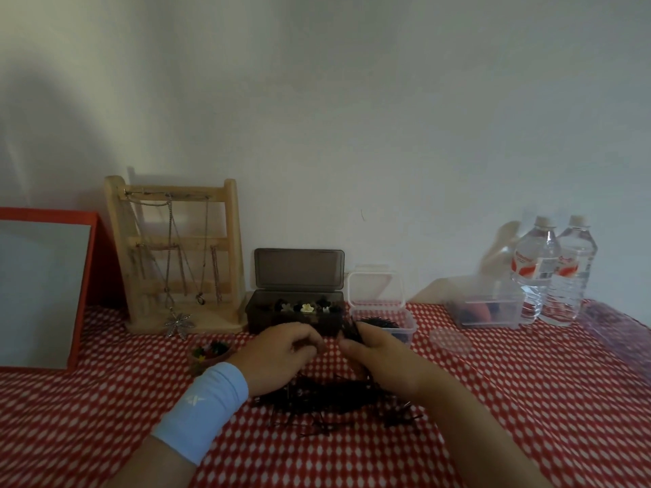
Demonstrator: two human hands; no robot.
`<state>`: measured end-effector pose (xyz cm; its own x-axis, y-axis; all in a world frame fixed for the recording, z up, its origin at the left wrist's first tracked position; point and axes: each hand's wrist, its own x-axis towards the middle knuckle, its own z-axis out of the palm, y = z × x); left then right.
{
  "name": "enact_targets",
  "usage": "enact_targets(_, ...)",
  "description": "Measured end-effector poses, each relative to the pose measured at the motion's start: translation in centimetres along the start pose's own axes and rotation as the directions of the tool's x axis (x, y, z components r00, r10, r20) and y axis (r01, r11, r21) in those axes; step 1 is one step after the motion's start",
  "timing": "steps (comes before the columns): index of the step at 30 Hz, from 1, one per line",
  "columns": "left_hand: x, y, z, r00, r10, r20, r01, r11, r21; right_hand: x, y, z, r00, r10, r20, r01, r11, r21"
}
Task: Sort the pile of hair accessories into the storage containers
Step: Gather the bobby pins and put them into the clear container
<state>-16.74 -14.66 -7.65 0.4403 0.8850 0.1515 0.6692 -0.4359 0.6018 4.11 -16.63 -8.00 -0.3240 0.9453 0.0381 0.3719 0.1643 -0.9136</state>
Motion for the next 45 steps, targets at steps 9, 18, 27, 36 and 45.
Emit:
enact_targets(9, -0.1, 1.9, 0.2, 0.948, 0.095, -0.305, -0.131, 0.986, -0.099, 0.6, 0.4, 1.3, 1.0, 0.015, -0.007, -0.011, 0.931, 0.365)
enact_targets(18, -0.1, 1.7, 0.3, 0.97, 0.149, -0.193, -0.189, 0.96, -0.208, 0.1, 0.8, 1.8, 0.988, -0.024, 0.155, -0.007, 0.98, 0.198)
enact_targets(27, -0.1, 1.1, 0.3, 0.987, 0.139, -0.085, -0.15, 0.979, -0.14, 0.3, 1.2, 2.1, 0.986, -0.006, 0.167, -0.064, 0.91, 0.41)
enact_targets(36, 0.2, 1.2, 0.8, 1.0, 0.001, 0.006, 0.002, 0.863, -0.506, 0.4, 1.1, 1.0, 0.981, -0.099, 0.168, -0.043, 0.73, 0.682)
enact_targets(45, -0.2, 1.9, 3.0, 0.99, 0.002, 0.141, 0.062, 0.892, -0.448, 1.3, -1.6, 0.3, 0.982, -0.133, -0.133, 0.185, 0.549, 0.815)
